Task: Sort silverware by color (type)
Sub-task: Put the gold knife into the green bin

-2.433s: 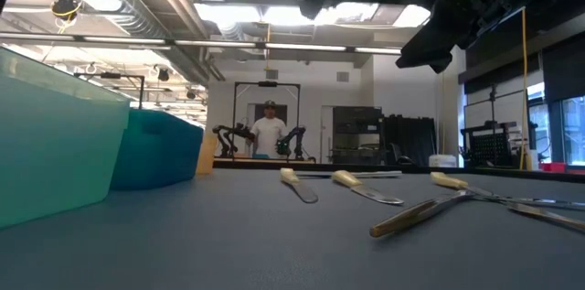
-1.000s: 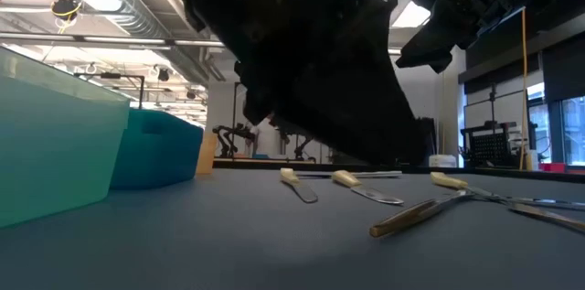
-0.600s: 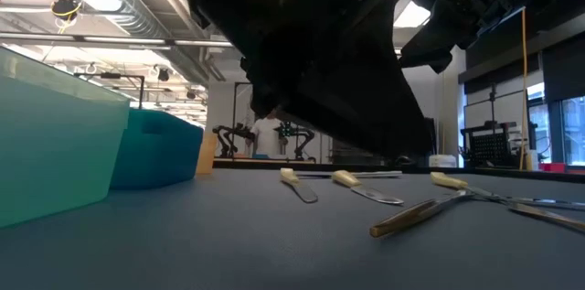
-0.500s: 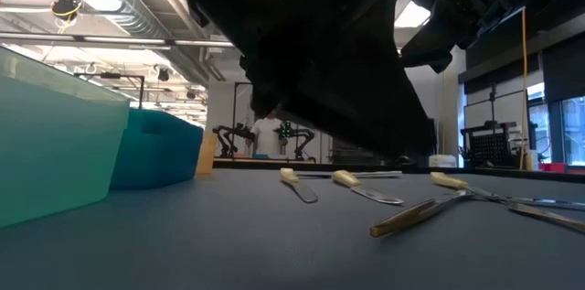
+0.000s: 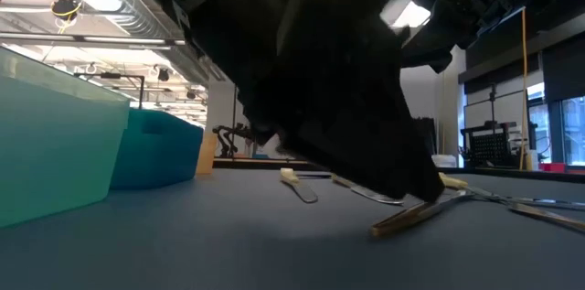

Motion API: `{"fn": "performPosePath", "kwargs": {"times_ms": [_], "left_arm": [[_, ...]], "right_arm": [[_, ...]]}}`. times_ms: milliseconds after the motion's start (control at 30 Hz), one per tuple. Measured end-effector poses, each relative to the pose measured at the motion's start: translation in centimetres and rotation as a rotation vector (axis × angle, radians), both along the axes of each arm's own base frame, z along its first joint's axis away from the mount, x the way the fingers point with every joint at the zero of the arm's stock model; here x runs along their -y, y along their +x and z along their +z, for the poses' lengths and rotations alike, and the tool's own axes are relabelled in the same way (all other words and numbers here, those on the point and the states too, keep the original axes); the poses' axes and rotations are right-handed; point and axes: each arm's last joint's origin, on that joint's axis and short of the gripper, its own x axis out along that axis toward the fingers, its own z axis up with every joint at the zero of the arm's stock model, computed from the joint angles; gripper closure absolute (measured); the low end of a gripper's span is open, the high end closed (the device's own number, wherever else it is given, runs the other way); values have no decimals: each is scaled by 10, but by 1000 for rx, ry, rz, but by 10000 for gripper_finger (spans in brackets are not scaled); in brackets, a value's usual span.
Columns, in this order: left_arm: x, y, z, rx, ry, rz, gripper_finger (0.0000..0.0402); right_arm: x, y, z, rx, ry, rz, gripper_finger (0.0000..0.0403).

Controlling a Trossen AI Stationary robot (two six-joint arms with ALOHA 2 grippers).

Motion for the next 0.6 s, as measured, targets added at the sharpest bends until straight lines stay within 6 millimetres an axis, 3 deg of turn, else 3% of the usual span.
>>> {"fn": "performPosePath", "kwargs": {"times_ms": [600], "left_arm": [[-1, 2, -9, -19, 4, -20, 278]], "right_arm": [[0, 0, 0, 0, 0, 0, 274]]}}
